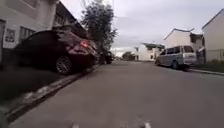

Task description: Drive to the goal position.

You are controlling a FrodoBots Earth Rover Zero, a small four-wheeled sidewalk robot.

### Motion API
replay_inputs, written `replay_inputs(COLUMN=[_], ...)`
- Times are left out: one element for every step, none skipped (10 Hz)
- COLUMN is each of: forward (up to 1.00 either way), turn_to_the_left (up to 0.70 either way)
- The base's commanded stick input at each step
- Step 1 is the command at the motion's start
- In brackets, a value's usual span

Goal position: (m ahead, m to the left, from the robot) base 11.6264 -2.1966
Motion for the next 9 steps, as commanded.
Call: replay_inputs(forward=[0.85, 0.85, 0.85, 0.85, 0.85, 0.85, 0.85, 0.85, 0.85], turn_to_the_left=[0.0, -0.06, -0.12, -0.18, -0.24, -0.3, -0.31, -0.2, -0.09])
